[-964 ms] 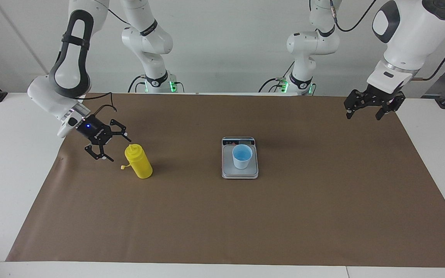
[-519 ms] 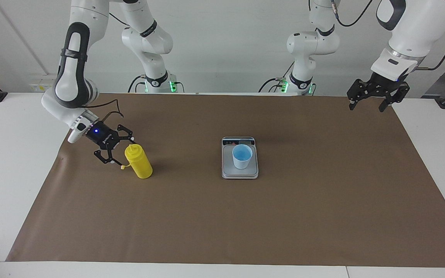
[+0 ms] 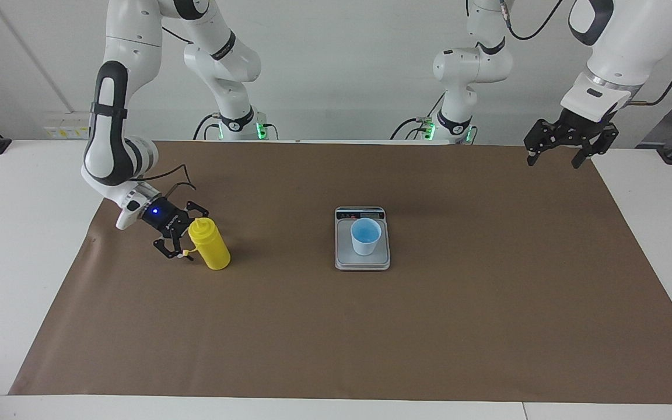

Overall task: Pour seasoning into cup on scale with both arms
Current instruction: 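Reach the right gripper to the yellow bottle and grasp it, then lift the yellow bottle with the right gripper toward the cup, then tilt the bottle nozzle-down over the blue cup with the right gripper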

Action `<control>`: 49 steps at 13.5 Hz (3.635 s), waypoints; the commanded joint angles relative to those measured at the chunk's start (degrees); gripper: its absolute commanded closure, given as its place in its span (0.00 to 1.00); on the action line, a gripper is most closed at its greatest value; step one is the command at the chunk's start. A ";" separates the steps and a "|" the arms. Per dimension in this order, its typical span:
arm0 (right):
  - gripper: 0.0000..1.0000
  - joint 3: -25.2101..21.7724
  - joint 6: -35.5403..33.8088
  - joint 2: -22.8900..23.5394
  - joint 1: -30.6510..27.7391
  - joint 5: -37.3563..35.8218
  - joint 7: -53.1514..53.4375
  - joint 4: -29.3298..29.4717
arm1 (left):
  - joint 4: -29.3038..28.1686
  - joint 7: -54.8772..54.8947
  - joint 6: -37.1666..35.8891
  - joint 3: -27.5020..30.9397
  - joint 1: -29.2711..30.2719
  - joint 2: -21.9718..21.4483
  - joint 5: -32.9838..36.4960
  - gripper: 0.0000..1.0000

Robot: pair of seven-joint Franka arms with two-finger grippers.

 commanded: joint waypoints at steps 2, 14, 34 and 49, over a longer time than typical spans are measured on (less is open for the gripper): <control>0.00 0.19 -0.25 -0.20 1.60 2.80 -1.47 0.08 | -0.81 -0.42 -0.85 -0.46 1.03 -0.99 -1.56 0.00; 0.91 0.53 3.42 -2.82 4.59 -2.27 3.00 5.00 | -1.16 0.55 -1.29 -0.55 1.03 -1.17 -1.12 0.00; 1.00 0.63 17.41 -4.33 31.38 -69.58 64.49 19.68 | -1.16 0.46 -1.29 -0.46 1.12 -1.17 -1.12 0.00; 1.00 0.80 17.60 -0.72 47.04 -122.78 84.49 24.17 | -1.16 0.46 -1.29 -0.46 1.12 -1.17 -1.12 0.00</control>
